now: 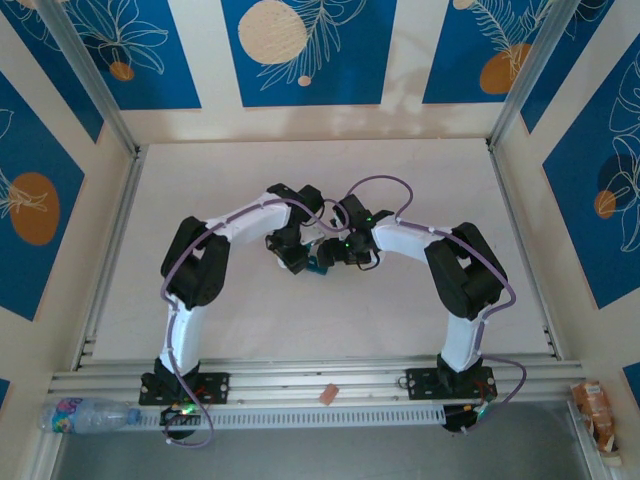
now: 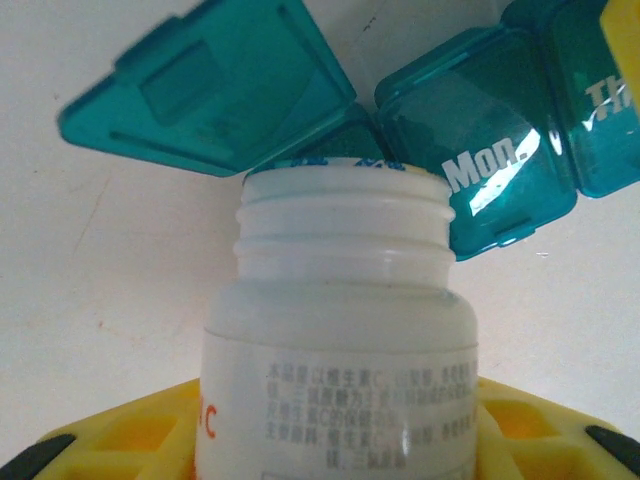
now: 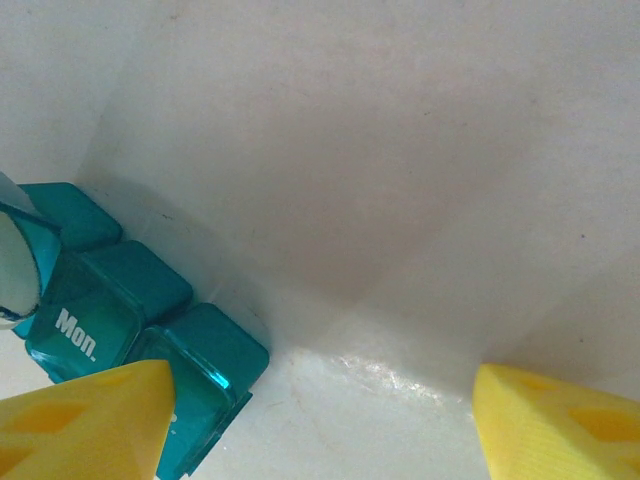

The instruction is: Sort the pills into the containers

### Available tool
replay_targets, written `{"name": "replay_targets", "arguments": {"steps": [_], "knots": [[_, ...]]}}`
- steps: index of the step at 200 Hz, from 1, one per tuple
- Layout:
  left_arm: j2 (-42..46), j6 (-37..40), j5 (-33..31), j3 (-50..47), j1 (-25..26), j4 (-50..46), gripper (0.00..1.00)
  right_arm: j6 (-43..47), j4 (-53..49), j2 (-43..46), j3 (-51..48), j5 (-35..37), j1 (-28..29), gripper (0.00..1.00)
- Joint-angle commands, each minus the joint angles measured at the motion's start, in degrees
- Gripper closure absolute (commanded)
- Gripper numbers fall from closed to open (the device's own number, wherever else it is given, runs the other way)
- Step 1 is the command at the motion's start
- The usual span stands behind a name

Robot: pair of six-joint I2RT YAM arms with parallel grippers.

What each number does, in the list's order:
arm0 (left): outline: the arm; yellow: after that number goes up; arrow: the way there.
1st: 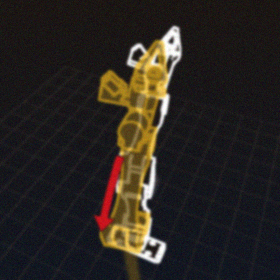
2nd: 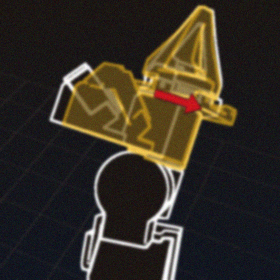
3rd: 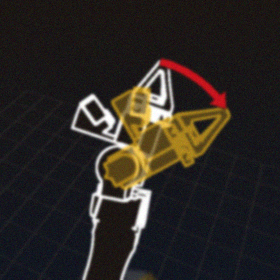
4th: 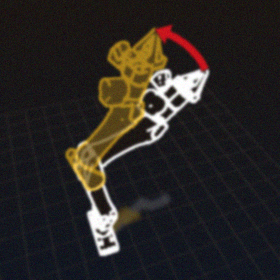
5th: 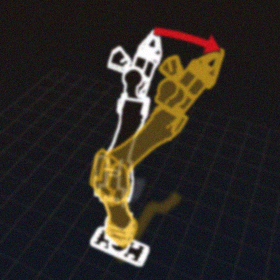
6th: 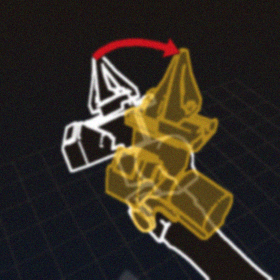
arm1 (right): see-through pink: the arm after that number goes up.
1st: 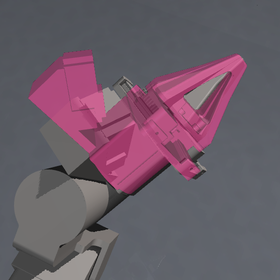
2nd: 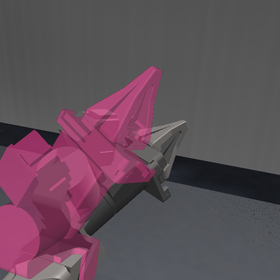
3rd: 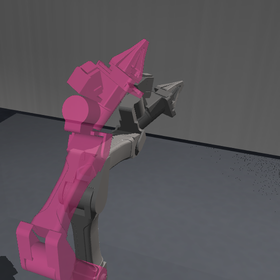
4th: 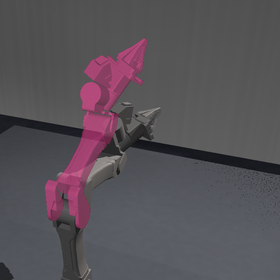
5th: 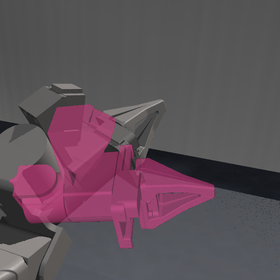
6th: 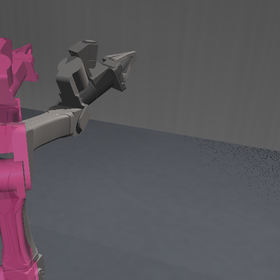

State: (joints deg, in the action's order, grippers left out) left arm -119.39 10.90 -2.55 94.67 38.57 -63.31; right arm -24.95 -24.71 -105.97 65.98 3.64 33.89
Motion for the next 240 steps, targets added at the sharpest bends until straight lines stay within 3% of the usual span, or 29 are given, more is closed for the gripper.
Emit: {"name": "replay_targets", "arguments": {"steps": [1,240], "knots": [[-1.91,0.8,-4.05,0.64,0.6,-3.5,1.0,0.08,-0.52,-1.78,0.43,0.05,1.19,0.22],[3.96,-1.1,0.26,-3.81,0.63,2.11,1.0,0.42,-1.13,-3.01,1.34,0.18,1.62,0.22]]}}
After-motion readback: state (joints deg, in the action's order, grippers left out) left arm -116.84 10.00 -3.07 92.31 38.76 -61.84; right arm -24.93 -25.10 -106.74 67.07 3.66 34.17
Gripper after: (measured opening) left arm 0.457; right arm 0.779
